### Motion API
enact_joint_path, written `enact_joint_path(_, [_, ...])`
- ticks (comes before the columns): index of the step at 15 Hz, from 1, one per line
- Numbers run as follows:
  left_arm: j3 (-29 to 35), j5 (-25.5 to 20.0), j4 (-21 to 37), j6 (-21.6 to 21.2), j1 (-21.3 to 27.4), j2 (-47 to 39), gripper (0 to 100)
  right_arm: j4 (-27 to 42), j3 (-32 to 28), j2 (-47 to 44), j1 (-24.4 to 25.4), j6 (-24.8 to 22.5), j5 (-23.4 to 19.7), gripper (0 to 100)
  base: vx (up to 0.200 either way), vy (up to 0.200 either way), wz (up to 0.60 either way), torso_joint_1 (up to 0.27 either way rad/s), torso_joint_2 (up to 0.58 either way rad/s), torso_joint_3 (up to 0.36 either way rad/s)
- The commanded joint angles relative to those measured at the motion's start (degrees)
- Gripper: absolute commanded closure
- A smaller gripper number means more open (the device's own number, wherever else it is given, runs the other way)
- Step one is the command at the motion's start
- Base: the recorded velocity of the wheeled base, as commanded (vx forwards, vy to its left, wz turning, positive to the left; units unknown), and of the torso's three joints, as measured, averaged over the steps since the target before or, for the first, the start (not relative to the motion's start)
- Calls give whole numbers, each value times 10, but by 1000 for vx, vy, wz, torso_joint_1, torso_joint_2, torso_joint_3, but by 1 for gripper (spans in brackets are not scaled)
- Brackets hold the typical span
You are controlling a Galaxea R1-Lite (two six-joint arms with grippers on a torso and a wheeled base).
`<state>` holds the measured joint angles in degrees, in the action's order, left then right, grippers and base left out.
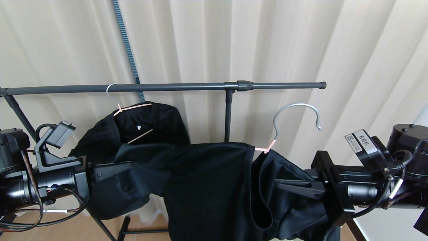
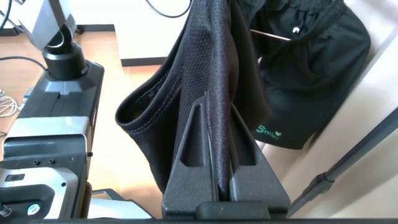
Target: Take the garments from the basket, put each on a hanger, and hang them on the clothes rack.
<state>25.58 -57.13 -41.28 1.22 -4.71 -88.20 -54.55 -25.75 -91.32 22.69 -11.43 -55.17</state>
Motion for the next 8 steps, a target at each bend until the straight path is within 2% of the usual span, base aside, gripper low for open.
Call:
enact_joint_path(1, [4,0,0,0,-11,-1,100,0,-2,-2,-6,0,0,100,0,0,0,0,0,0])
enact_joint_path(4, [10,0,0,-2,-28,-7,100,-1,-4,-2,-13,-1,0,100,0,0,0,0,0,0])
enact_joint_path(8, [14,-2,0,-28,-45,-22,100,-1,-4,0,-23,-1,0,100,0,0,0,0,0,0])
